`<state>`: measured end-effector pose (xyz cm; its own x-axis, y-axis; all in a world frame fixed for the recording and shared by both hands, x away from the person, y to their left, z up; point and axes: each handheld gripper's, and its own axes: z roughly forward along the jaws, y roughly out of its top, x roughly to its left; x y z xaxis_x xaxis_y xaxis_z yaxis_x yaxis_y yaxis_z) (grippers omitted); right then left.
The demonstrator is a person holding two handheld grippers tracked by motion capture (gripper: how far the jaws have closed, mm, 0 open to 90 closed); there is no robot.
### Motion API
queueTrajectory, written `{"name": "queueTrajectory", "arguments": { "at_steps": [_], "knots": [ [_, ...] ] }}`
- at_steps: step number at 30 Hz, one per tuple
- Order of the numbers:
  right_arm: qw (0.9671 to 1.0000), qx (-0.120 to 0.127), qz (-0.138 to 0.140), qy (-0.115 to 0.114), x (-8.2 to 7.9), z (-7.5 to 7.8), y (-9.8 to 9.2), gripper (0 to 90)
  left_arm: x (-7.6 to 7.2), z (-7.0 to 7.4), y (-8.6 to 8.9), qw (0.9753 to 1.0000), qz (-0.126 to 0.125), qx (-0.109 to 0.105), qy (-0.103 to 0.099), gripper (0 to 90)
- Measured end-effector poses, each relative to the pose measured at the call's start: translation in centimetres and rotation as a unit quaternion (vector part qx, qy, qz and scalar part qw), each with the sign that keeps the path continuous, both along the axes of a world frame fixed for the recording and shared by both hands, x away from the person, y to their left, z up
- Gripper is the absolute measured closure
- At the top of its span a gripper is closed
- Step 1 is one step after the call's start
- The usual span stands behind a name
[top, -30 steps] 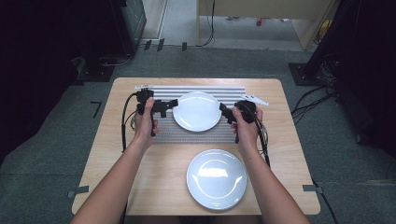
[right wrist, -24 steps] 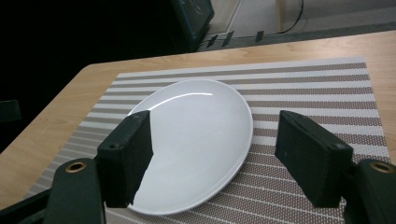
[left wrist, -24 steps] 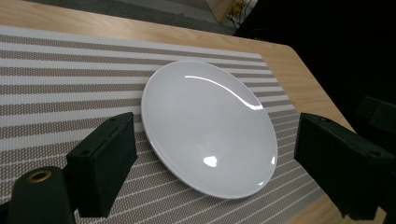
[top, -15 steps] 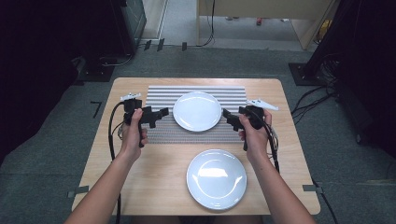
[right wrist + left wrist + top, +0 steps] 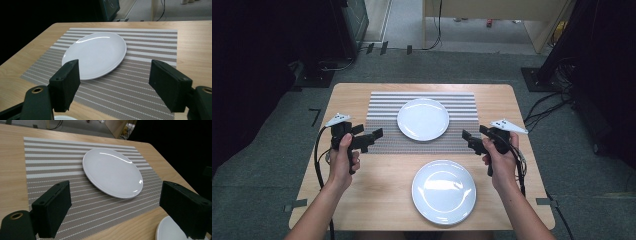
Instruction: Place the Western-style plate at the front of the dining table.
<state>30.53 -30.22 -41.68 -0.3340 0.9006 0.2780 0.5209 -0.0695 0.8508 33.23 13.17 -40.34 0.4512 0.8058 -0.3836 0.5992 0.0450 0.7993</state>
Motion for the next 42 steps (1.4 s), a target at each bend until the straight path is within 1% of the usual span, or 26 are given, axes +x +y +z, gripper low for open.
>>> {"name": "queueTrajectory", "arguments": {
  "at_steps": [2, 6, 8, 11, 14, 15, 17, 20, 21, 23, 26, 28, 33, 36, 39, 41, 42],
  "knots": [
    [1.0000, -0.001, 0.002, -0.002, -0.6, 0.0, -0.5, 24.0, -0.7, -0.1, 0.2, 1.0000, 0.001, -0.001, -0.002, 9.1],
    [1.0000, -0.003, -0.003, -0.009, -1.9, 0.0, -1.5, 23.9, -2.0, -0.2, 0.8, 0.9999, 0.002, 0.011, -0.009, 9.1],
    [0.9999, -0.001, -0.006, -0.010, -2.5, -0.1, -2.1, 23.9, -2.6, -0.3, 1.2, 0.9999, 0.001, 0.007, -0.012, 9.1],
    [0.9999, -0.006, -0.010, -0.010, -3.4, -0.4, -3.0, 24.0, -3.4, -0.3, 1.8, 0.9998, 0.004, 0.007, -0.017, 9.1],
    [0.9998, -0.008, -0.014, -0.008, -4.3, -1.0, -3.9, 24.0, -4.2, -0.6, 2.2, 0.9997, 0.004, 0.015, -0.020, 9.1],
    [0.9998, -0.008, -0.017, -0.006, -4.6, -1.2, -4.2, 24.1, -4.5, -0.7, 2.3, 0.9995, 0.004, 0.022, -0.023, 9.0],
    [0.9998, -0.007, -0.021, -0.003, -5.2, -1.7, -4.8, 24.1, -5.0, -1.0, 2.6, 0.9993, 0.004, 0.028, -0.024, 9.1],
    [0.9995, -0.011, -0.029, 0.000, -6.1, -2.4, -5.7, 24.1, -5.7, -1.5, 2.8, 0.9984, 0.006, 0.047, -0.032, 8.4],
    [0.9995, -0.013, -0.030, 0.001, -6.4, -2.7, -6.0, 24.1, -5.9, -1.7, 2.9, 0.9983, 0.003, 0.048, -0.034, 6.9],
    [0.9993, -0.017, -0.034, 0.003, -7.0, -3.2, -6.7, 24.1, -6.4, -2.0, 3.1, 0.9982, 0.005, 0.049, -0.035, 6.6],
    [0.9990, -0.023, -0.039, 0.004, -7.7, -3.7, -7.5, 24.0, -7.1, -2.7, 3.4, 0.9982, 0.006, 0.050, -0.033, 6.5],
    [0.9988, -0.025, -0.042, 0.005, -8.2, -4.0, -7.9, 24.0, -7.5, -3.3, 3.7, 0.9987, 0.000, 0.043, -0.028, 3.0],
    [0.9983, -0.030, -0.048, 0.011, -9.2, -4.9, -8.8, 23.9, -8.4, -4.6, 4.6, 0.9986, 0.016, 0.045, -0.020, 3.0],
    [0.9979, -0.033, -0.052, 0.018, -9.7, -5.6, -9.3, 23.7, -8.9, -5.3, 5.1, 0.9981, 0.029, 0.052, -0.015, 3.0],
    [0.9975, -0.039, -0.056, 0.020, -10.1, -6.2, -9.7, 23.4, -9.3, -6.0, 5.8, 0.9976, 0.037, 0.058, -0.011, 3.0],
    [0.9972, -0.041, -0.058, 0.021, -10.4, -6.5, -10.0, 23.2, -9.6, -6.6, 6.2, 0.9967, 0.046, 0.066, -0.007, 2.9],
    [0.9971, -0.042, -0.060, 0.022, -10.5, -6.7, -10.2, 23.1, -9.7, -6.8, 6.4, 0.9967, 0.047, 0.065, -0.003, 2.9]
  ]
}}
